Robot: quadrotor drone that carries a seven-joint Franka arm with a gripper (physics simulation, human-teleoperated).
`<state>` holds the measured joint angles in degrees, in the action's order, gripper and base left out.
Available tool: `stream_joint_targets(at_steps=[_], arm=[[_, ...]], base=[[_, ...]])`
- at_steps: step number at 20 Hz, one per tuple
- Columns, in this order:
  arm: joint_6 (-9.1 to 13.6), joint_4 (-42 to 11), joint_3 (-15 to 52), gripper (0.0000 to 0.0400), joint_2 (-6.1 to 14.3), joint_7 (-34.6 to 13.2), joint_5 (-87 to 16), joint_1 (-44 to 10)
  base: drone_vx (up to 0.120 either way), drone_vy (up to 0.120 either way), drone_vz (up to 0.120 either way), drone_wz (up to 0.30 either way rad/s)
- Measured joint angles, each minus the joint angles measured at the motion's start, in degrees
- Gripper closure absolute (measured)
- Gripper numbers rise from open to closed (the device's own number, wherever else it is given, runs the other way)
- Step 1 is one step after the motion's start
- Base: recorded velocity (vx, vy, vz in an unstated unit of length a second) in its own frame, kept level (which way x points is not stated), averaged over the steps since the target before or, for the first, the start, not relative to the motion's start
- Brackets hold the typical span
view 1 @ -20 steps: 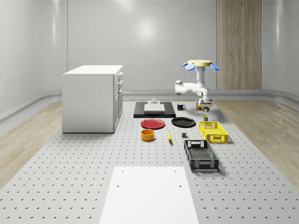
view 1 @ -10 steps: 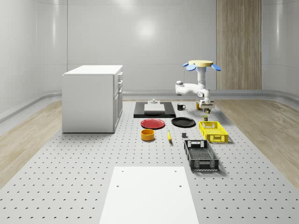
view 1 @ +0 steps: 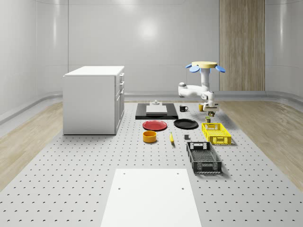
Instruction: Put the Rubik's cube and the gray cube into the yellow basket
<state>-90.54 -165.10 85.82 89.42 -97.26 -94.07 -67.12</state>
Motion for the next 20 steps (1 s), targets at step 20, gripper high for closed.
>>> stream_joint_targets(at_steps=[20], arm=[[-1.14, 0.02, 0.16, 0.0075, 1.22, -0.07, 0.47, -0.09]], base=[[0.120, -0.014, 0.000, 0.000]])
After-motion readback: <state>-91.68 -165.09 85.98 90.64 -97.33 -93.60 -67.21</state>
